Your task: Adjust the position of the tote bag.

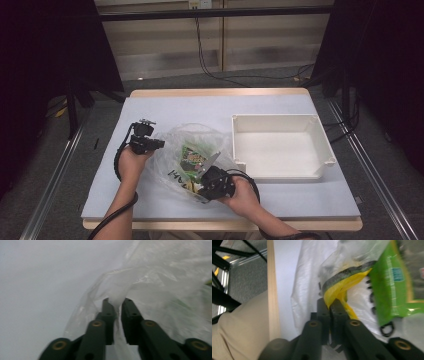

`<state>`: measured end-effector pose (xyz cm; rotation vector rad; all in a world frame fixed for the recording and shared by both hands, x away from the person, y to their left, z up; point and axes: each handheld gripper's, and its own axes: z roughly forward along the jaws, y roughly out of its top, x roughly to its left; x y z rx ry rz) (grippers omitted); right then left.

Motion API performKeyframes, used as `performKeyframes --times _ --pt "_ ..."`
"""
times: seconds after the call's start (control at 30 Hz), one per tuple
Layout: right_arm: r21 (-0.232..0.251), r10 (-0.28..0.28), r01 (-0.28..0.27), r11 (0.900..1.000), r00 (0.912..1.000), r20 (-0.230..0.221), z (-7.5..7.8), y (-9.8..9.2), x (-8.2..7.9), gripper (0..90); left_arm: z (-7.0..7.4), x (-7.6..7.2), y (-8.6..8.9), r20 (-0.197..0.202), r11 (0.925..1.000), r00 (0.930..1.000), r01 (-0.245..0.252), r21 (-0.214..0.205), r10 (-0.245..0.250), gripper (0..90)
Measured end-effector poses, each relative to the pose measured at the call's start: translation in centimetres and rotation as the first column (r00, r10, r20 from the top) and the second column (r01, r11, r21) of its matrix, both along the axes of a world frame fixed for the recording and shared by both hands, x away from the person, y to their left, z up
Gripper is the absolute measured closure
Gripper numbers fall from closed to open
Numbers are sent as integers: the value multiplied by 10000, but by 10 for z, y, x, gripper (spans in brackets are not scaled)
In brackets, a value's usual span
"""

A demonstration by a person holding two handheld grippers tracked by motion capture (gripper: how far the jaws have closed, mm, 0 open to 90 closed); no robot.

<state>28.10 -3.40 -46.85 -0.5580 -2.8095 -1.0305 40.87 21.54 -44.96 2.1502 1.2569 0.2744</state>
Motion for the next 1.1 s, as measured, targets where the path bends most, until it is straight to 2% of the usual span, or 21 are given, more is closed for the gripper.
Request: performKeyframes --times 0.07,0.1,0.17,0.2,0.3,0.33,0.43,0.5,0.53,0.57,0.6,0.7,0.73,0.8,0.87,0.93,1.0,1.03,1.1 --pt "74 -266 266 9996 9996 46 5 -2 2 809 7 -6 -2 45 9991 9991 421 -12 -420 728" --pt "80 -218 217 9997 9996 161 8 -4 3 798 11 -9 -2 127 9977 9976 674 45 -675 683" --pt "46 -361 360 9993 9991 221 14 -7 4 752 19 -16 -4 -37 9955 9960 887 -341 -889 620" --pt "4 -427 427 9991 9985 349 17 -7 5 740 23 -19 -3 13 9933 9934 1149 -134 -1149 581" --pt "-104 -514 521 9986 9971 556 25 -10 6 697 35 -30 -6 365 9921 9915 1253 -66 -1250 467" --pt "-148 -659 670 9976 9956 670 27 -10 5 677 39 -33 -7 392 9927 9924 1179 -244 -1169 432" --pt "-124 -807 819 9966 9938 759 33 -12 7 685 47 -44 -10 504 9909 9899 1334 -173 -1324 421" --pt "-17 -924 928 9957 9931 727 36 -12 9 684 51 -51 -13 542 9859 9844 1672 52 -1673 421" --pt "-24 -882 887 9961 9932 766 38 -12 10 681 51 -54 -15 595 9861 9844 1657 77 -1659 411" --pt "17 -913 914 9958 9929 759 40 -11 10 682 52 -58 -17 627 9836 9816 1794 212 -1804 402" --pt "-33 -913 918 9958 9931 737 41 -10 11 681 52 -62 -18 682 9822 9798 1871 162 -1877 403" --pt "18 -844 845 9964 9941 687 43 -6 15 674 50 -68 -21 921 9815 9777 1846 499 -1886 387" --pt "80 -891 887 9960 9942 602 44 -4 16 663 47 -68 -21 892 9830 9791 1803 335 -1827 385" --pt "168 -897 891 9959 9949 458 44 1 19 623 42 -66 -20 747 9827 9804 1792 467 -1823 372" --pt "114 -1118 1114 9937 9929 408 44 8 20 575 38 -65 -18 683 9838 9817 1759 353 -1780 376" --pt "242 -1093 1085 9938 9933 371 44 15 23 556 35 -63 -17 617 9860 9843 1638 304 -1654 377" --pt "155 -1240 1236 9922 9919 292 41 22 25 515 32 -61 -14 560 9863 9850 1617 318 -1633 388" --pt "117 -1241 1238 9922 9919 285 38 25 27 514 32 -60 -13 392 9844 9839 1733 305 -1745 390" --pt "-118 -1573 1575 9874 9874 141 32 29 31 519 29 -60 -12 415 9847 9843 1699 395 -1715 391"
